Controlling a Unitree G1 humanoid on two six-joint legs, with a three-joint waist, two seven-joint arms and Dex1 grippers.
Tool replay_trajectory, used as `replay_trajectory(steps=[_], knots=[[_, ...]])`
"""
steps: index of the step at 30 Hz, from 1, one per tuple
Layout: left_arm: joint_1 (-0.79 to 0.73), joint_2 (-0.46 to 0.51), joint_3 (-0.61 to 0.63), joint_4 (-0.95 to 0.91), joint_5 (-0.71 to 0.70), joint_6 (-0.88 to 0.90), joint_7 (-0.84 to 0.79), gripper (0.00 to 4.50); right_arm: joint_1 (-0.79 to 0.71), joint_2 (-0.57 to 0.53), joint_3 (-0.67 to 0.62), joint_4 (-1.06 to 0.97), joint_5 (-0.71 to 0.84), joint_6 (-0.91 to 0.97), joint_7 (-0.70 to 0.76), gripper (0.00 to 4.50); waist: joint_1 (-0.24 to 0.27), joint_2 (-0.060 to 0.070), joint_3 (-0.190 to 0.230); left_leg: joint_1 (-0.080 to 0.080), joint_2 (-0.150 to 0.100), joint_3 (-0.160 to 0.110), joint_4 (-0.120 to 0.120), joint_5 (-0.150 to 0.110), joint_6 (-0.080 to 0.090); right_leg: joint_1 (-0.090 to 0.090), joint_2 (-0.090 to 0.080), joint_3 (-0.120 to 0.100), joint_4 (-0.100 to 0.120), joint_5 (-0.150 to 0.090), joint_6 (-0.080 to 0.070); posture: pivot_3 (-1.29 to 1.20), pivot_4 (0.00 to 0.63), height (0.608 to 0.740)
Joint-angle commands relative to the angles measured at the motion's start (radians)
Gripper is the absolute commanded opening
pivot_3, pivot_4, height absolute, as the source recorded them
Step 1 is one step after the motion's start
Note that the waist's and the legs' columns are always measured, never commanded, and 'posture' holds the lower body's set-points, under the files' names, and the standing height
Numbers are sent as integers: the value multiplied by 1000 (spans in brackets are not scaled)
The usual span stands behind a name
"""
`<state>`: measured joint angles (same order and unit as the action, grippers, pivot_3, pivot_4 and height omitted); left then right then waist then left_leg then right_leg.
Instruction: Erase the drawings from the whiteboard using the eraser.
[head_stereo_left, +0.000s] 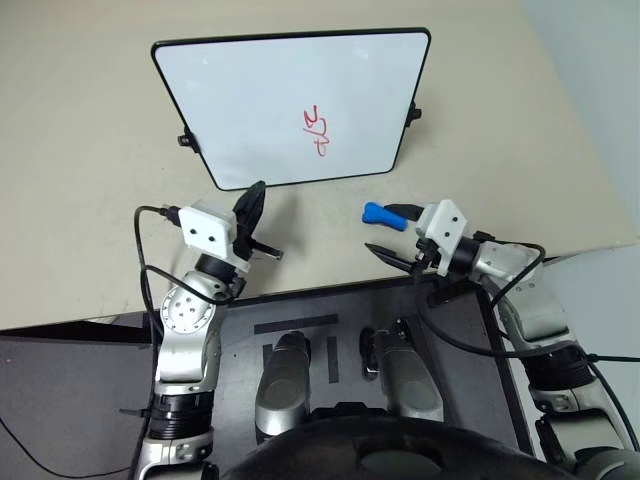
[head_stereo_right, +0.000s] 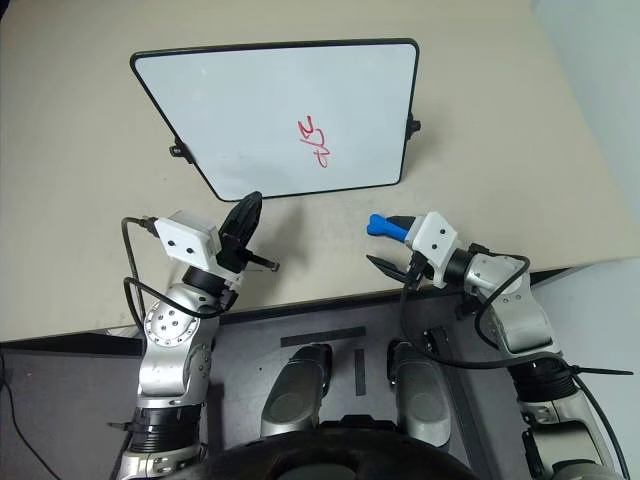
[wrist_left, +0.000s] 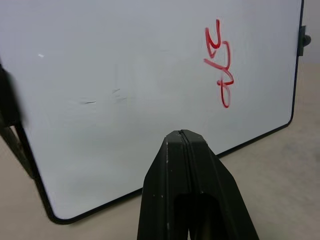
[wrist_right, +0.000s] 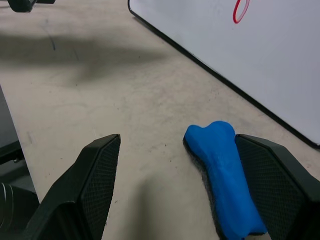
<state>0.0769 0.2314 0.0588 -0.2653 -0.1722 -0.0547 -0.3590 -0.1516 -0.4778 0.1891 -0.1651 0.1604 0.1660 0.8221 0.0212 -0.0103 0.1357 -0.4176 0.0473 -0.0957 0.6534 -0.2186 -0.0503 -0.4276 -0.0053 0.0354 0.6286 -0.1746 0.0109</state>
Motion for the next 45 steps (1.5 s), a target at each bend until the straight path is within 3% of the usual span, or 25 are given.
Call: replay_trajectory(steps=[1,9,10,13,20,22,29,35,42,45], knots=[[-12,-6,-6,-28,-1,5,13,0,-22,-4,4,19,2,-14,18,3861,0,0,0,0,0,0,0,0,0,0,0,0,0,0,0,0,150,740],[-18,-15,-15,-64,6,30,36,0,-54,1,14,94,-19,-31,10,3861,0,0,0,0,0,0,0,0,0,0,0,0,0,1,-2,0,150,740],[-21,-16,-16,-68,7,36,38,0,-58,1,14,102,-26,-38,6,3698,0,0,0,0,0,0,0,0,0,0,0,0,0,1,-2,0,150,740],[-30,-15,-18,-77,7,50,45,0,-70,5,11,120,-42,-53,-9,2993,0,0,0,1,0,0,0,0,0,1,0,0,0,1,-2,0,150,740],[-54,-10,-9,-59,-1,53,40,0,-88,6,6,147,-69,-93,-32,546,0,0,0,2,0,0,0,0,0,1,0,0,0,2,-3,0,150,740],[-58,-10,-8,-49,-1,47,37,0,-92,8,4,152,-75,-104,-38,51,0,0,0,2,0,0,0,0,0,1,0,0,0,2,-3,0,150,740],[-57,-14,-10,-14,4,12,31,0,-127,6,9,99,-81,-139,-23,51,-1,0,0,2,0,0,0,0,0,1,0,0,0,2,-4,0,150,740],[-49,-17,-12,16,8,-20,29,0,-249,28,82,65,-122,-224,22,51,-4,0,0,2,0,0,0,0,0,1,0,0,0,2,-4,0,150,740],[-69,-28,-23,46,14,-45,34,0,-473,65,183,412,-353,-615,-82,51,-1,0,0,1,1,-1,0,0,1,-1,-1,0,1,4,-6,0,150,740],[-59,-27,-16,64,11,-70,32,0,-558,80,211,599,-477,-758,-202,51,2,0,0,1,1,-2,0,0,0,-2,-2,-1,1,4,-6,0,150,740]])
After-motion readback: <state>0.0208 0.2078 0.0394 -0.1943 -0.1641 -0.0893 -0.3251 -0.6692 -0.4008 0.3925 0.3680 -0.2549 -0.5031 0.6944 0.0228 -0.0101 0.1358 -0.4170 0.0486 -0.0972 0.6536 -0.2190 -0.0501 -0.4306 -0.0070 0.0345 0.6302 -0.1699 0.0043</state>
